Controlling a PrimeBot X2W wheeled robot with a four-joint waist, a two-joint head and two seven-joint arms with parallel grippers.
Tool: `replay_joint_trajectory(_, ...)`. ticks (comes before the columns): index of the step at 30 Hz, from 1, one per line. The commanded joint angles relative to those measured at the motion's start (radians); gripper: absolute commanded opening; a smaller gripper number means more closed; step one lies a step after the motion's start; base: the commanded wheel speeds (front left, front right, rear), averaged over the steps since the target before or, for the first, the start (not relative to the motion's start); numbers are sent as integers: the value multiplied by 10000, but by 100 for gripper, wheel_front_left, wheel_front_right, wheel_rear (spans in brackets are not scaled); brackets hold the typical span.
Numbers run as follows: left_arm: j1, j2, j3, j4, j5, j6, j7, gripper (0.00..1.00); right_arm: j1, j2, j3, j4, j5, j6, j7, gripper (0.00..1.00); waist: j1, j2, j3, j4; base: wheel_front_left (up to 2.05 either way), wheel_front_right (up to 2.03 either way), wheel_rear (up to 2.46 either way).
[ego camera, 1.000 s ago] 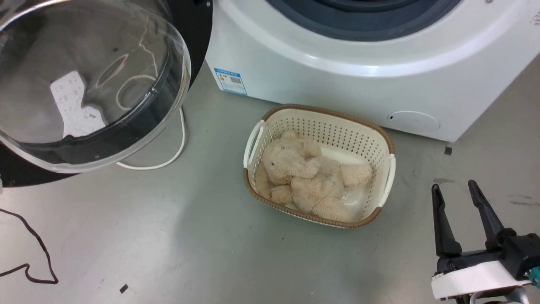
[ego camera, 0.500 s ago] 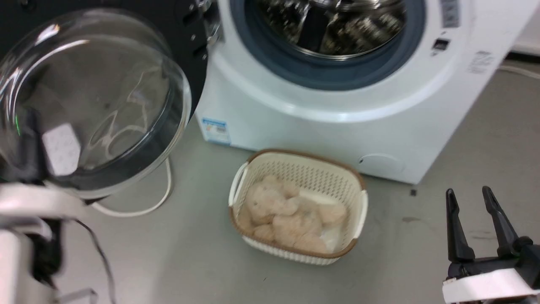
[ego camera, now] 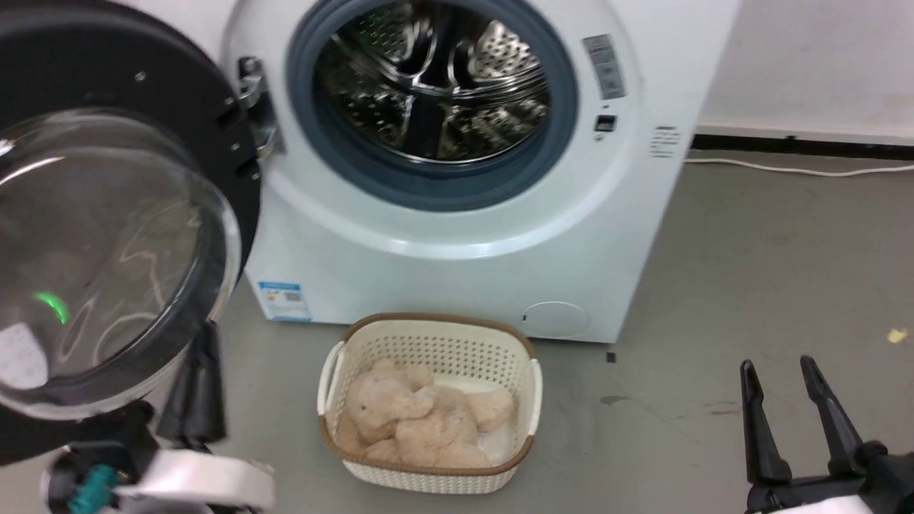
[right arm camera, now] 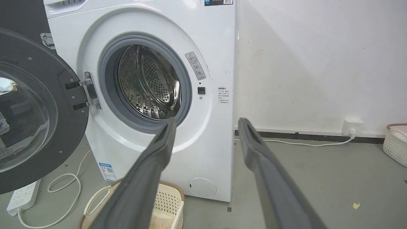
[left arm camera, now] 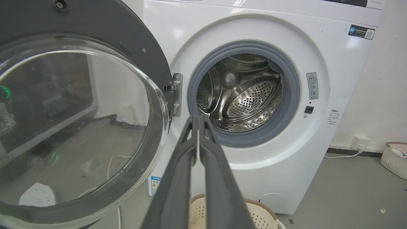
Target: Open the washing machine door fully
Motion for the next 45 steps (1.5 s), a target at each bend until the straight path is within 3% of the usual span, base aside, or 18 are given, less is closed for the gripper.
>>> replay_joint_trajectory(1, 236, -122, -112, -78, 114, 105, -5, 100, 129, 11, 24, -18, 38, 6, -38, 100, 2, 0, -148, -237, 0, 0, 0)
replay_joint_trajectory(7, 908, -526, -776, -45, 541, 435, -12, 100, 311, 11, 81, 96, 73, 6, -43, 100, 2, 0, -232, -416, 0, 0, 0)
replay_joint_trajectory(17, 1185, -685, -1615, 534, 1012, 483, 183, 100, 445, 11, 67, 260, 81, 6, -46, 100, 2, 0, -266, -313, 0, 0, 0)
replay_joint_trajectory(39, 1053, -568, -1946, 631, 1124, 578, 442, 100, 403, 11, 191, 472, 265, 6, -47, 100, 2, 0, -293, -212, 0, 0, 0)
replay_joint_trajectory(40, 1061, -573, -1929, 612, 1060, 537, 464, 0, 313, 0, 176, 435, 194, 0, 0, 0, 2, 0, -294, -212, 0, 0, 0)
replay_joint_trajectory(45, 1048, -596, -1891, 615, 1085, 509, 505, 0, 287, 0, 181, 440, 166, 0, 40, 0, 3, 0, -290, -220, 0, 0, 0)
